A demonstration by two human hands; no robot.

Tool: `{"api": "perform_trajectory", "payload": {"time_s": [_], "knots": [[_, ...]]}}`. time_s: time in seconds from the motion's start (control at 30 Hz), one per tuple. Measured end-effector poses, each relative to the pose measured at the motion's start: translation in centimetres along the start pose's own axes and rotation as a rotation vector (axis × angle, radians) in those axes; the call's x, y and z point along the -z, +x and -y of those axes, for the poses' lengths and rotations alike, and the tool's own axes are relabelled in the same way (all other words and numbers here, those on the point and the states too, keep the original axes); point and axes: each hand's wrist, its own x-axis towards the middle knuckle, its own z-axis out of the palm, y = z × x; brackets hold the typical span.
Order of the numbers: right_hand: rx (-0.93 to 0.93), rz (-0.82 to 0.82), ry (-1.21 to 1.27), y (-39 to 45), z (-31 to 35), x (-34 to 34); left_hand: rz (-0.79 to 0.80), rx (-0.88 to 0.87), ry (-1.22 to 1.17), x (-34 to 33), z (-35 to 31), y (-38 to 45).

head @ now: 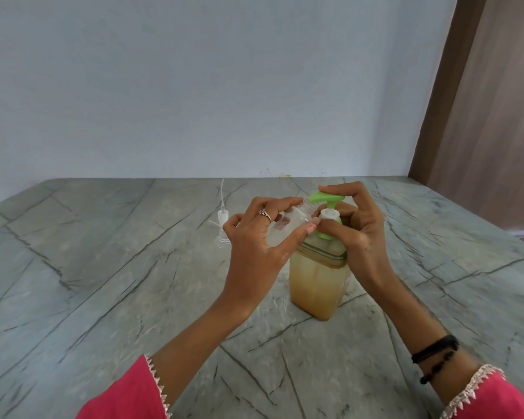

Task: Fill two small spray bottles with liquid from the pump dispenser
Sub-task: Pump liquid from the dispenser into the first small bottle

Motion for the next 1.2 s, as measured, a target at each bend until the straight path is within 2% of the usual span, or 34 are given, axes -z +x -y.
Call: {"api": "perform_trajectory", "payload": {"time_s": [0.2,0.53,1.2], "knots": [[-0.023,-0.049,0.008,0.36,0.12,-0.22,0.014,-0.007,0.001,-0.15,0.09,-0.12],[0.014,0.003,-0.020,-0.12,-0.04,-0.12,-0.003,0.004,0.007,-0.08,-0.14,0.06],[-0.014,-0.061,-0.021,0.40,0.70,-0.32,0.005,-0.053,0.032,-0.03,-0.17,-0.10]]}}
